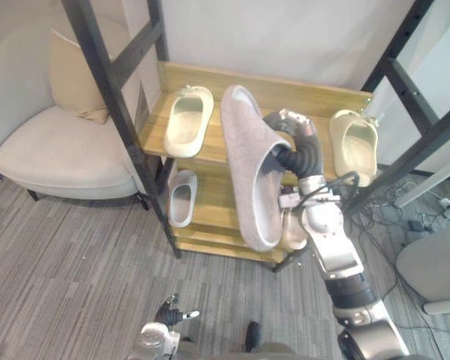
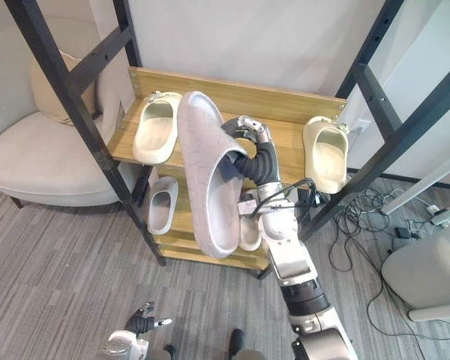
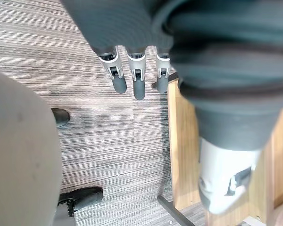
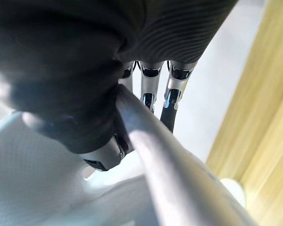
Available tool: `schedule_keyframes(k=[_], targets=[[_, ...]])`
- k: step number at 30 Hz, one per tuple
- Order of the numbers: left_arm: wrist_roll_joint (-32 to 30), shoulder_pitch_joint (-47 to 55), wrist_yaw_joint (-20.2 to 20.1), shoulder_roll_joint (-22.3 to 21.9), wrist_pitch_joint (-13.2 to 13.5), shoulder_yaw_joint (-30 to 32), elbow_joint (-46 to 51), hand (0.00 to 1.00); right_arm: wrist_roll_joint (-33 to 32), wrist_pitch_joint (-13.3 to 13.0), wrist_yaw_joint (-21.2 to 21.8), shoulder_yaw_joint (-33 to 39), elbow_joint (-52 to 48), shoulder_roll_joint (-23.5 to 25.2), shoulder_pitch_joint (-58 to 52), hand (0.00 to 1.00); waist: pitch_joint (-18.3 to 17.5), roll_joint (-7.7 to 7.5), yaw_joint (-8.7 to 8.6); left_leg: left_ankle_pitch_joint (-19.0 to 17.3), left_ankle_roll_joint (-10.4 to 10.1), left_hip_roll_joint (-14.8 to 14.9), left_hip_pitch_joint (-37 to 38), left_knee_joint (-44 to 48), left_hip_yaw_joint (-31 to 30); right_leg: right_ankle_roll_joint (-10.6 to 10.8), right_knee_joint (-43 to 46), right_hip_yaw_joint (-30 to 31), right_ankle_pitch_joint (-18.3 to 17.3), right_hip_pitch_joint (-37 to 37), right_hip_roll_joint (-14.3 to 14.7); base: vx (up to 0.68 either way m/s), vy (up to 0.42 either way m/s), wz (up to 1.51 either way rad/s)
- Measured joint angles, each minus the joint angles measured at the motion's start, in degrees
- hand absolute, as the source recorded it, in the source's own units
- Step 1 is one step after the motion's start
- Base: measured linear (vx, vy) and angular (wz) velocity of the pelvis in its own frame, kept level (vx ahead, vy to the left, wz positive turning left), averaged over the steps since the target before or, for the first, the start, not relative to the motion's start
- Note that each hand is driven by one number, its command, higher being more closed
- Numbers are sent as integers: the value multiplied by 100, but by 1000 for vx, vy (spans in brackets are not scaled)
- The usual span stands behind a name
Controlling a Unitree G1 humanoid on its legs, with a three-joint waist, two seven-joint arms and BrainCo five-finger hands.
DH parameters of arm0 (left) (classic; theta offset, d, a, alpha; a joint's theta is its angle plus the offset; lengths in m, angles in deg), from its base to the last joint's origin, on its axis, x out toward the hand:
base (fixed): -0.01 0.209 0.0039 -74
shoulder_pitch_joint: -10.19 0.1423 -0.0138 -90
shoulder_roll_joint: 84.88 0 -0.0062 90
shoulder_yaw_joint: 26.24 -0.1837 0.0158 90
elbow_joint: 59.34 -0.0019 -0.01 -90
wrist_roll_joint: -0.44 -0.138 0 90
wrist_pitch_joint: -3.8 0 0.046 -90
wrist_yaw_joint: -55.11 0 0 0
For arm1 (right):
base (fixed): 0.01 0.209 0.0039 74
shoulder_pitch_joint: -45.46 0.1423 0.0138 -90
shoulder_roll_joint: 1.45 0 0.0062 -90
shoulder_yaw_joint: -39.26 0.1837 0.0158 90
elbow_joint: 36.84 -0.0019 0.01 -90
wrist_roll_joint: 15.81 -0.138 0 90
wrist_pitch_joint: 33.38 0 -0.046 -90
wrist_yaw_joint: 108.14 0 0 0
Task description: Organize the slippers on the shoe rack
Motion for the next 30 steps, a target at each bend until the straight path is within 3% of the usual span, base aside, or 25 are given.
schedule_keyframes(k=[8,11,16,20,23,29,30], targets=[[-92,-3,-17,-64,12,-88,-177,0,-182,-58,668,-791,172,-1,-1194,100,-126,151,-28,-10,-3,12,76,-27,44,40,-85,20,0,131,3,-19,0,-2],[-92,-112,-123,-68,27,-120,-169,0,-193,-31,745,-872,794,-47,-1215,100,22,265,-33,-280,2,13,-512,747,36,39,752,19,-315,-462,-50,-50,9,7],[-73,-555,-117,-96,105,-112,-28,0,-162,69,705,-841,1772,-265,-569,100,782,495,-88,-908,20,-14,-1896,2616,-49,21,2746,-9,-1064,-1838,-271,-163,3,14],[131,-854,-110,-70,162,-100,218,0,-133,154,495,-794,2217,-503,162,100,1227,521,-78,-1382,82,13,-2882,3776,-85,26,3846,17,-1510,-2816,-365,-213,-4,3],[495,-946,-22,-68,198,24,395,0,-87,169,189,-379,2217,-536,480,100,1366,525,-81,-1525,77,-24,-3525,4407,-97,60,4551,48,-1679,-3514,-485,-153,14,4],[877,-1215,174,-98,360,398,860,0,84,187,-364,28,2378,-1002,1669,100,1576,557,-90,-1897,26,-27,-4999,5911,-190,-70,6118,20,-2191,-4918,-753,-67,1,19],[970,-1143,12,-140,429,437,1148,0,104,221,-503,59,2528,-1130,1977,100,1616,619,3,-2007,9,14,-5249,6204,-205,-79,6394,22,-2291,-5167,-758,-61,20,7]])
